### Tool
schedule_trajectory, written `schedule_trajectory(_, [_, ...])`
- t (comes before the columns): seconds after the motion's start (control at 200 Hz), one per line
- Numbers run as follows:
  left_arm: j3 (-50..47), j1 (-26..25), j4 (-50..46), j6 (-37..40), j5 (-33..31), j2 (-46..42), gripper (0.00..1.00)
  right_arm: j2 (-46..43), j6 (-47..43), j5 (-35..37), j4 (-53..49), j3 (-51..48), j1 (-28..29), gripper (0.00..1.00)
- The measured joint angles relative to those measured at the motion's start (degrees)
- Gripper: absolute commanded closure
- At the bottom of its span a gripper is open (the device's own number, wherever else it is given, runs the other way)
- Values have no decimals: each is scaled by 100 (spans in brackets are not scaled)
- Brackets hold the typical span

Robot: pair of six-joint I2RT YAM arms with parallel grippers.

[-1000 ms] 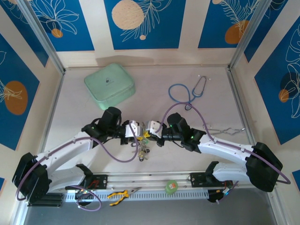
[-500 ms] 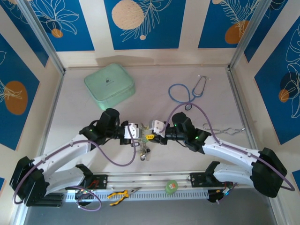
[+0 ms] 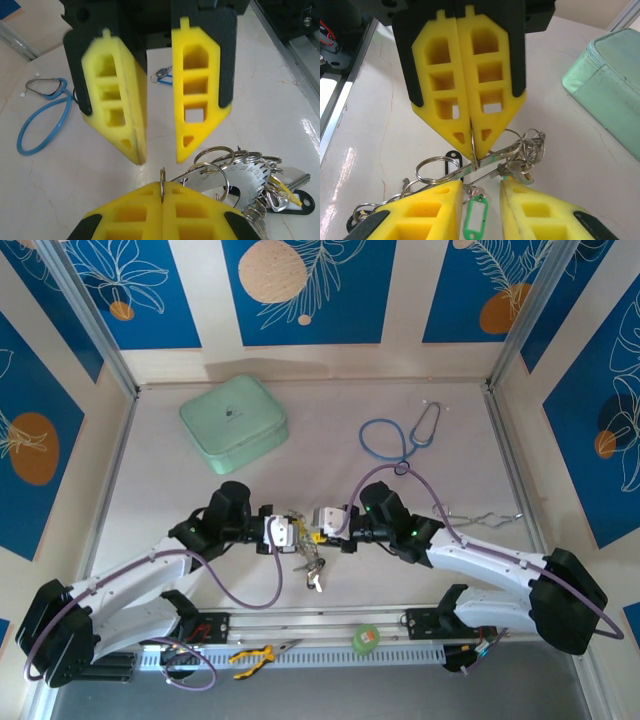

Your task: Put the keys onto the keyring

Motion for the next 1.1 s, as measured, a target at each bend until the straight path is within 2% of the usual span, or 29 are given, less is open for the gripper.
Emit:
schedule_trajectory(0.37, [0,-17,136,-4,61,52,100,181,-28,-2,214,61,48,87])
schedule_trajectory(0.585, [0,-15,170,-35,61,151,100,240,-24,-24,205,61,46,89])
schedule_trajectory(0.695, [0,-15,162,-68,59,170,100,256,-11,-31,203,61,42,100])
schedule_trajectory(0.72, [0,-15,162,-70,55,170,100,260,-13,-35,208,61,37,100])
schedule_trajectory(0.81, [0,-15,164,-111,44,170,84,262,20,-46,210,61,28,100])
schedule_trajectory(0.855, [0,-17,170,-114,39,170,80,273,22,-46,232,61,24,100])
schedule_trajectory(1.1, [-122,-22,271,-160,-48,39,78,291,52,-131,271,61,-42,100])
